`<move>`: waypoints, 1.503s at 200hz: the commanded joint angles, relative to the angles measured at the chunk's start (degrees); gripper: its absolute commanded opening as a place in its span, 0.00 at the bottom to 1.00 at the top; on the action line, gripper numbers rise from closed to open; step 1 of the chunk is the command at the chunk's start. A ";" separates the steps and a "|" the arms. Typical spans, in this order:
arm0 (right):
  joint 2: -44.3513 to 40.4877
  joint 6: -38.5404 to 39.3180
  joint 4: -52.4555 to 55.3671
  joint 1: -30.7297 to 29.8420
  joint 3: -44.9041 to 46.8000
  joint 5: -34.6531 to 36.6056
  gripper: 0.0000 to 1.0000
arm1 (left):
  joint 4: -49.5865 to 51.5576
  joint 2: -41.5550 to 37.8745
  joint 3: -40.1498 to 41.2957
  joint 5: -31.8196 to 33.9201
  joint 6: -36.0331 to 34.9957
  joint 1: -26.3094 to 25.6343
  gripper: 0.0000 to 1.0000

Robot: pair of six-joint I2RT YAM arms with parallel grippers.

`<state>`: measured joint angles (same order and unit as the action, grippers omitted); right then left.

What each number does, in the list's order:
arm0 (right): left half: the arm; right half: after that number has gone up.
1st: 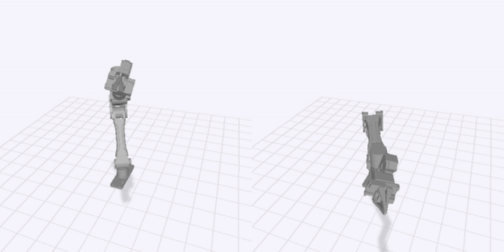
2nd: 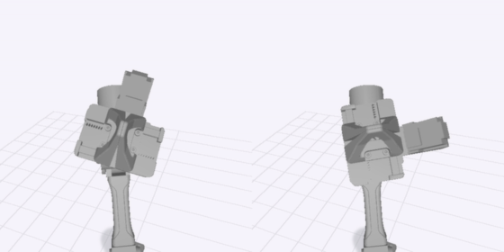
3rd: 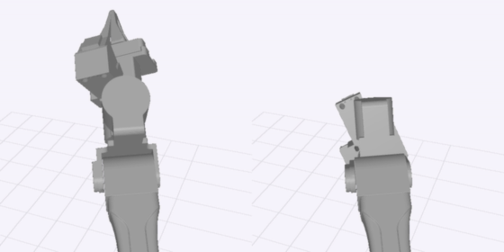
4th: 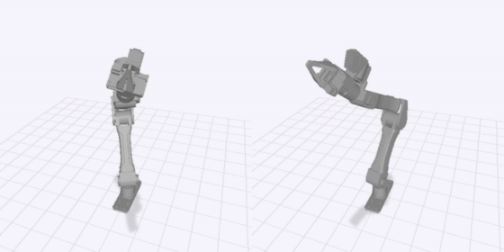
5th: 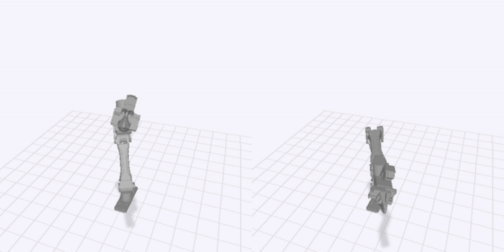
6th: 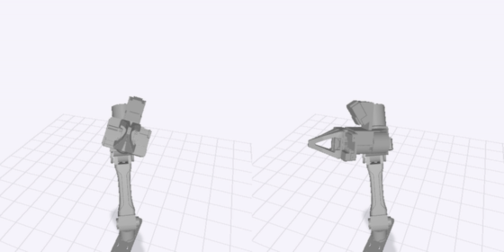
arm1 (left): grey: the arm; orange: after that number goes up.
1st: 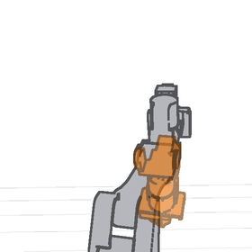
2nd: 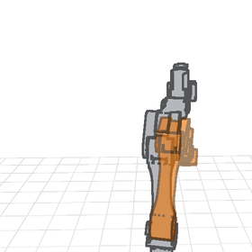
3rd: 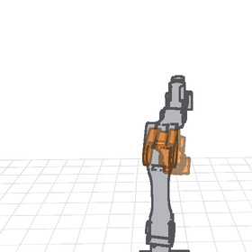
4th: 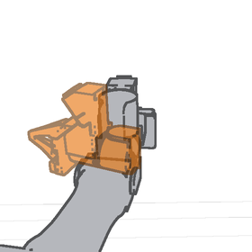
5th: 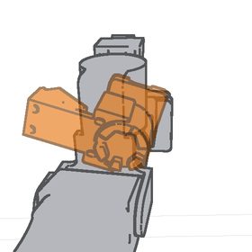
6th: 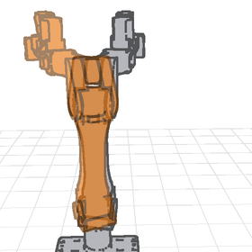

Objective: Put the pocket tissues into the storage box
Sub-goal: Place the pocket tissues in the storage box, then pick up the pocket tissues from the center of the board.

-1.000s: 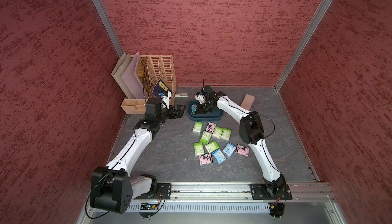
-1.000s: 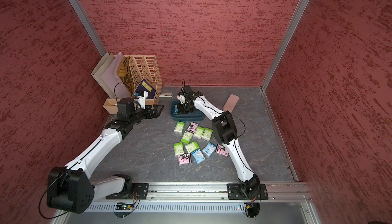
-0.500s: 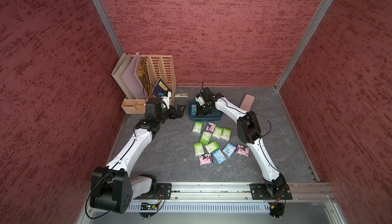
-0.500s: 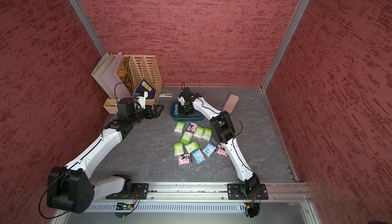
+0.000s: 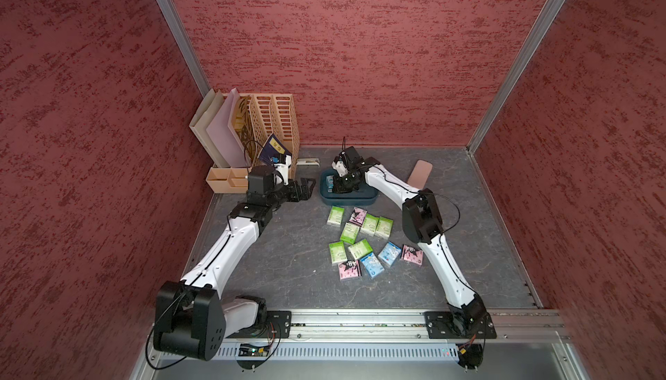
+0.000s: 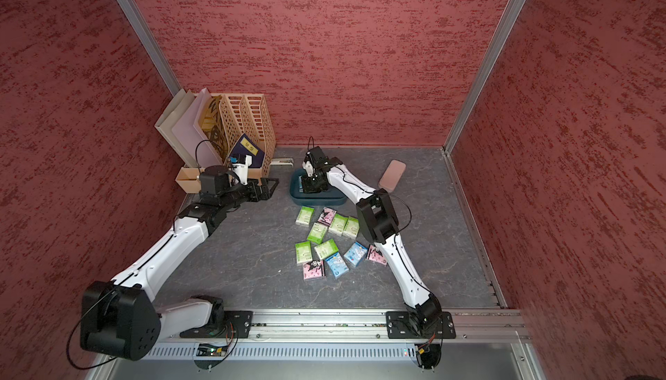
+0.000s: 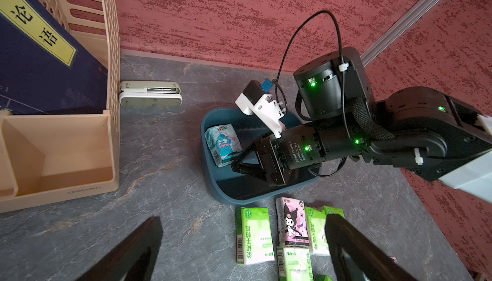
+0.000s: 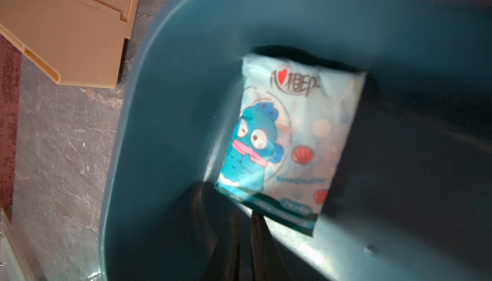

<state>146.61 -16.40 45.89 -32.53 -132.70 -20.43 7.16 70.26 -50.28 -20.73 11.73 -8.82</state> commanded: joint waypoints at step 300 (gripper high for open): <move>-32.66 -4.16 -17.79 10.08 34.45 -2.74 0.59 | 13.20 31.43 -9.78 1.41 -5.20 -13.42 0.79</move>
<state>116.22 -21.37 27.97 -23.05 -98.50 -22.37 19.79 99.39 -56.71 -19.46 7.01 -21.91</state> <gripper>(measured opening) 0.588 0.818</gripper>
